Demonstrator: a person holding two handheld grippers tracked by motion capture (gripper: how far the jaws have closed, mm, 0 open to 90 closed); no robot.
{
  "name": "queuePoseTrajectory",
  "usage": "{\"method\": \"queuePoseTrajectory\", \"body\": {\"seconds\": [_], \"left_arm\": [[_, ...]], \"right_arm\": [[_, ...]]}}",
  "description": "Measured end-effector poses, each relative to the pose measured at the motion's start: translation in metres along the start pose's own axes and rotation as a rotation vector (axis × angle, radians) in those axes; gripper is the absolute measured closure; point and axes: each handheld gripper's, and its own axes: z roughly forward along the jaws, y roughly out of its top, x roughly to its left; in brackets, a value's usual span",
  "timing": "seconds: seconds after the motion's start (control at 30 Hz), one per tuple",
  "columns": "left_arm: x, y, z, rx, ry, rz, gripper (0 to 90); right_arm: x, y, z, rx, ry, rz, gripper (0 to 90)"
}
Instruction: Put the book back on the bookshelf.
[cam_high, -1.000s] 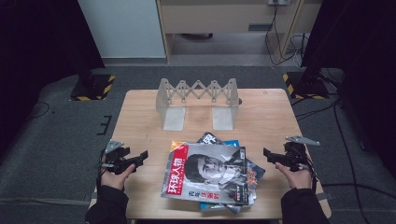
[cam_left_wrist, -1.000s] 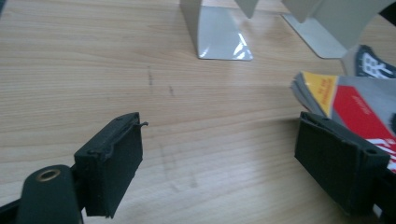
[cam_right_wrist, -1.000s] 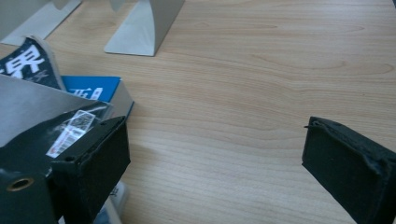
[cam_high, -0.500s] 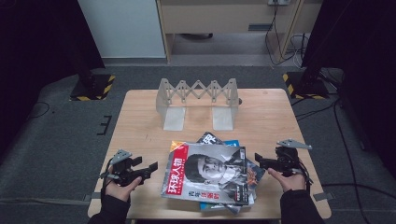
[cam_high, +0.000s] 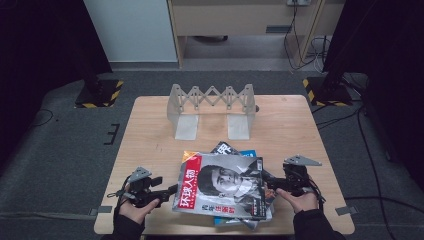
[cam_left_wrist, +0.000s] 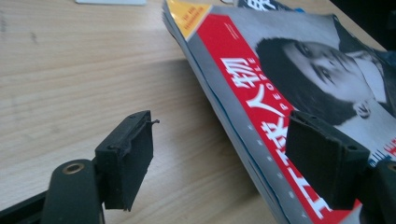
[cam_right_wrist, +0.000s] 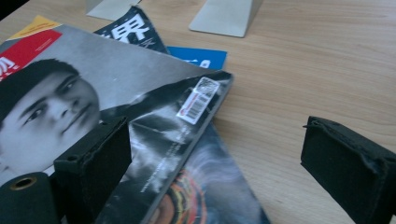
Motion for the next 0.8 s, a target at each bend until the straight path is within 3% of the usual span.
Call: {"method": "queuePoseTrajectory", "body": {"seconds": [0.53, 0.8], "left_arm": [[-0.013, -0.007, 0.018, 0.114, -0.058, 0.022, 24.5], [-0.014, -0.01, 0.024, 0.161, -0.119, -0.008, 23.2]], "right_arm": [[0.019, -0.008, 0.011, 0.025, 0.064, -0.029, 9.0], [0.027, -0.013, 0.018, 0.05, 0.102, -0.048, 9.4]]}}
